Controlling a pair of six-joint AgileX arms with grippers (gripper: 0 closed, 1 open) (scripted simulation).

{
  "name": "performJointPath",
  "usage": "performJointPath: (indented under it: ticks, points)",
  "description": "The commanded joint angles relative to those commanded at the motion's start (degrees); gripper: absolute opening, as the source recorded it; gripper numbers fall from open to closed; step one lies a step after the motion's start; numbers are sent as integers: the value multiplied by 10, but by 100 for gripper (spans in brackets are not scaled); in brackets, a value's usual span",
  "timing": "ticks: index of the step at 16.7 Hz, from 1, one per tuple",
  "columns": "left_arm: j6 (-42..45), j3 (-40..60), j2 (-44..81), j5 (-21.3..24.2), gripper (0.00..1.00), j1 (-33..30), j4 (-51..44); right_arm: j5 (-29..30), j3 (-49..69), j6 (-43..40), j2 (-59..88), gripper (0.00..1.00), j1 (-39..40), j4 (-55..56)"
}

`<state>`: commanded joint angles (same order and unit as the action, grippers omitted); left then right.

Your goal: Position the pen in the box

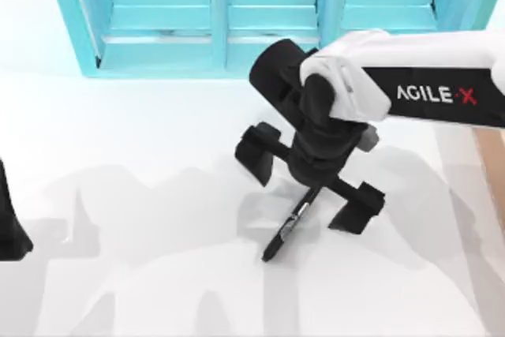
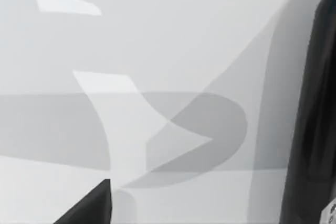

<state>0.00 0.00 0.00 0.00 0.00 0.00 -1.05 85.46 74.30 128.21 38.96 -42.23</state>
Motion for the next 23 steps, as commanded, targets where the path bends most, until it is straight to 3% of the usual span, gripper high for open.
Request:
performJointPath:
  ticks: [3,16,23]
  points:
    - [0,0,0,0,100,0,0,0,0,0,0,100,0,0]
    - [0,0,0,0,100,0,0,0,0,0,0,2,0,0]
    - [0,0,0,0,100,0,0,0,0,0,0,0,0,0]
